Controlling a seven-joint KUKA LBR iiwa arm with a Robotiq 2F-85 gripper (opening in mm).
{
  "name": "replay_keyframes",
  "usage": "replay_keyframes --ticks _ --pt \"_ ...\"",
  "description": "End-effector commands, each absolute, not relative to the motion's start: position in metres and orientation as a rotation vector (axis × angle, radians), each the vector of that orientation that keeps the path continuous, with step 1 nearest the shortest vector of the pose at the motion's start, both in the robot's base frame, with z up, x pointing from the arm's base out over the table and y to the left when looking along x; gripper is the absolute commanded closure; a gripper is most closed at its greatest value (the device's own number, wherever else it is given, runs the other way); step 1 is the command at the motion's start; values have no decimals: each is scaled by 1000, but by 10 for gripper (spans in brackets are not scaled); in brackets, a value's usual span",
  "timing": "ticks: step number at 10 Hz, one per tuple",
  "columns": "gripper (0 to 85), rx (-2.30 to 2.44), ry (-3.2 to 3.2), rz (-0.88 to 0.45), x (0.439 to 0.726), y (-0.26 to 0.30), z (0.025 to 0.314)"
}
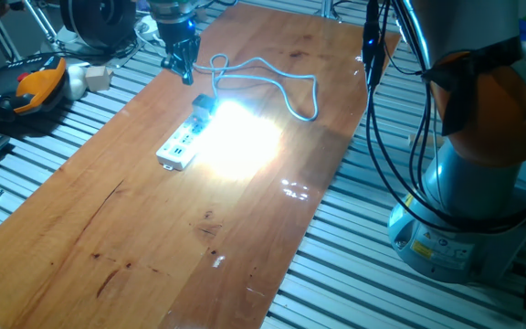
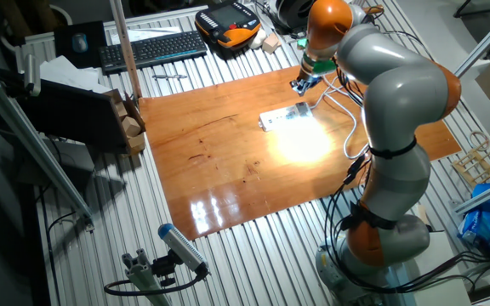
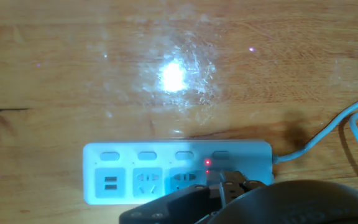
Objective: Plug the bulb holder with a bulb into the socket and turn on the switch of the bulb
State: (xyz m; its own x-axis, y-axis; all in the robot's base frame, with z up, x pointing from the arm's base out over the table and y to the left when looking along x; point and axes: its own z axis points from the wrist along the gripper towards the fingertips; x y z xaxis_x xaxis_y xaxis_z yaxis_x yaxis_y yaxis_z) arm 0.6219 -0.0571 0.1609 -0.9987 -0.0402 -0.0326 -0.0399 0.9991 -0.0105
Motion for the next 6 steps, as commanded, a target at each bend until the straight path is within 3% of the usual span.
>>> replay_keyframes --ticks 1,6 --pt "850 -75 3105 -18 620 -56 162" --pt "850 -138 3070 -23 611 -58 167"
